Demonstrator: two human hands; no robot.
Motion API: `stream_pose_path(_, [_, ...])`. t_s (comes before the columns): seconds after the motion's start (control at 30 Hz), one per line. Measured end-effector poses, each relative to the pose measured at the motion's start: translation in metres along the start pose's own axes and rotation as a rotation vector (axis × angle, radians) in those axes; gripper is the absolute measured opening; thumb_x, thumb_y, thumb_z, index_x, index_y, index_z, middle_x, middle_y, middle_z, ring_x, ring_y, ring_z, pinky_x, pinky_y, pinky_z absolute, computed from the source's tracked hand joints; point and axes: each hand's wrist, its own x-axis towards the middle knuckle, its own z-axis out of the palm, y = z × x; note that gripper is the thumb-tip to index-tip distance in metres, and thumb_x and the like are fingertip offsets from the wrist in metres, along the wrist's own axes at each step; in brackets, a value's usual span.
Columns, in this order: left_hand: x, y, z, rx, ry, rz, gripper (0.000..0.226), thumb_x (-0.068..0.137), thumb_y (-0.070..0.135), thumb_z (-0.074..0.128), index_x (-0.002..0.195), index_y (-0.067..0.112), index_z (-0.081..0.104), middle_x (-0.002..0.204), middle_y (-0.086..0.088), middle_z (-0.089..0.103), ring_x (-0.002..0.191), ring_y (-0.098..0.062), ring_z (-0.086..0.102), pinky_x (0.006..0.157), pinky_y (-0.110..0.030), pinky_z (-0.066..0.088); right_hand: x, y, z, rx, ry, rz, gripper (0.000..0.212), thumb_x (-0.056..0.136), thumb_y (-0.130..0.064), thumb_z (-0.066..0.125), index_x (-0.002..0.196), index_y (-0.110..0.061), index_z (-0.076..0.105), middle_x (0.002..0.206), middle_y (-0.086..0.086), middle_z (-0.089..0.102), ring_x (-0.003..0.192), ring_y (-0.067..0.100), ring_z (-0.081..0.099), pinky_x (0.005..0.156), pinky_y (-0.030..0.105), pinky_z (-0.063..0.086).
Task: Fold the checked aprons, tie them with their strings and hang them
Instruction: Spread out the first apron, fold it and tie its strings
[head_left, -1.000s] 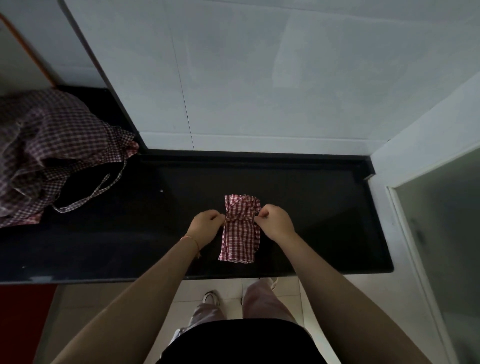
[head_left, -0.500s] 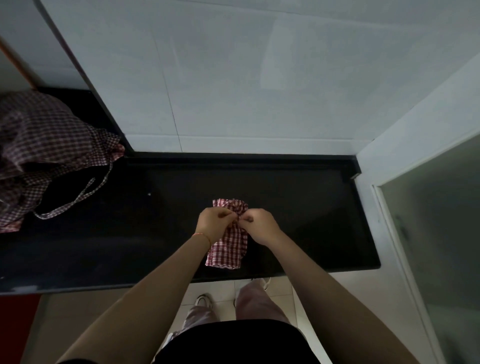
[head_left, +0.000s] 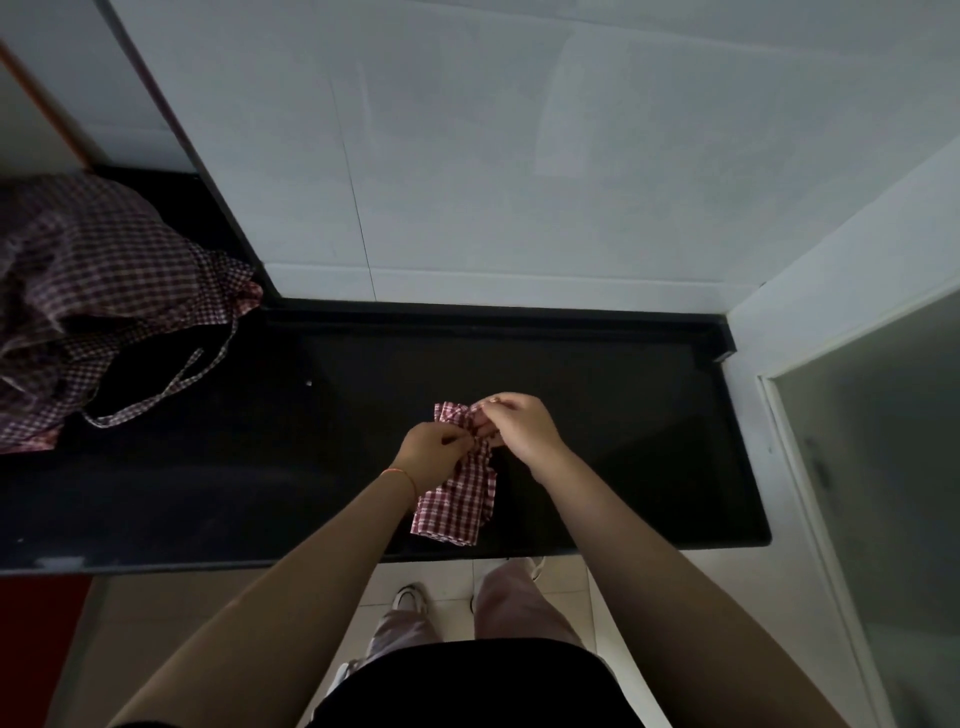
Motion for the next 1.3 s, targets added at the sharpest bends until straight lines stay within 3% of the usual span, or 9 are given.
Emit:
stream_pose_path(0.17, [0.003,-0.002,-0.004,-0.127,0.002,-0.062,0.021,0.096,0.019,0.058,0.089,0.007,0.073,0.077,-0.003,0.065,0.07,-0.014,0.057,0.068,-0.029,0.049,0.001,0.023,0.002,-0.231,-0.007,-0.082,0.026,0.099,-0.007,0.048,0.108,-0.02,0.069,0.107,-0.004,0.068,0.098,0.008,0.064,0.091,0.03,0.054])
stream_pose_path(0.3, [0.004,0.002,-0.006,-0.132,-0.045,-0.095,0.021,0.096,0.02,0.057,0.093,0.005,0.072,0.078,-0.003,0.063,0.068,-0.011,0.055,0.065,-0.024,0.046,-0.002,0.027,0.012,-0.29,0.008,-0.229,0.014,0.095,-0.012,0.06,0.105,-0.017,0.069,0.104,-0.004,0.067,0.095,0.005,0.062,0.083,0.019,0.05])
stream_pose_path(0.57, [0.003,-0.006,-0.006,-0.197,-0.066,-0.109,0.018,0.095,0.021,0.059,0.094,0.011,0.074,0.094,-0.013,0.069,0.08,-0.016,0.061,0.083,-0.033,0.053,0.003,0.023,0.015,-0.645,-0.057,-0.36,0.013,0.098,-0.013,0.053,0.103,-0.018,0.064,0.107,0.0,0.062,0.097,0.012,0.058,0.088,0.031,0.05])
stream_pose_path(0.67, [-0.001,-0.011,-0.002,-0.258,-0.034,-0.108,0.016,0.094,0.021,0.062,0.093,0.013,0.076,0.094,-0.012,0.072,0.081,-0.017,0.065,0.084,-0.034,0.055,0.004,0.023,0.013,-0.665,-0.089,-0.349,0.011,0.098,-0.013,0.053,0.102,-0.017,0.062,0.104,0.0,0.06,0.093,0.013,0.058,0.086,0.035,0.052])
stream_pose_path(0.87, [-0.003,-0.012,-0.003,-0.349,0.045,-0.085,0.009,0.092,0.019,0.066,0.094,0.013,0.073,0.086,-0.004,0.075,0.076,-0.014,0.071,0.067,-0.022,0.054,0.002,0.024,0.013,-0.679,-0.09,-0.274,0.011,0.098,-0.013,0.052,0.102,-0.02,0.06,0.1,-0.003,0.058,0.09,0.011,0.058,0.084,0.033,0.054])
stream_pose_path(1.03, [0.002,-0.012,-0.005,-0.154,0.041,-0.036,0.009,0.092,0.018,0.065,0.1,0.019,0.067,0.095,0.001,0.072,0.089,-0.01,0.069,0.082,-0.03,0.056,-0.004,0.018,0.018,-0.655,-0.06,-0.299,0.011,0.097,-0.017,0.055,0.107,-0.022,0.059,0.104,-0.005,0.059,0.094,0.009,0.06,0.085,0.029,0.053])
stream_pose_path(1.17, [0.001,-0.006,-0.008,-0.015,0.065,0.036,0.018,0.091,0.013,0.064,0.106,0.023,0.062,0.095,0.006,0.069,0.09,-0.005,0.065,0.074,-0.017,0.048,-0.008,0.017,0.032,-0.649,-0.024,-0.334,0.017,0.096,-0.016,0.057,0.112,-0.023,0.056,0.108,-0.004,0.059,0.098,0.009,0.059,0.085,0.025,0.05])
stream_pose_path(1.3, [-0.003,-0.003,-0.007,-0.059,0.115,0.0,0.013,0.086,0.022,0.072,0.096,0.023,0.063,0.085,0.006,0.071,0.082,-0.004,0.067,0.07,-0.019,0.05,-0.008,0.017,0.036,-0.657,0.055,-0.309,0.006,0.097,-0.016,0.055,0.097,-0.022,0.056,0.095,-0.004,0.06,0.088,0.01,0.06,0.081,0.026,0.052])
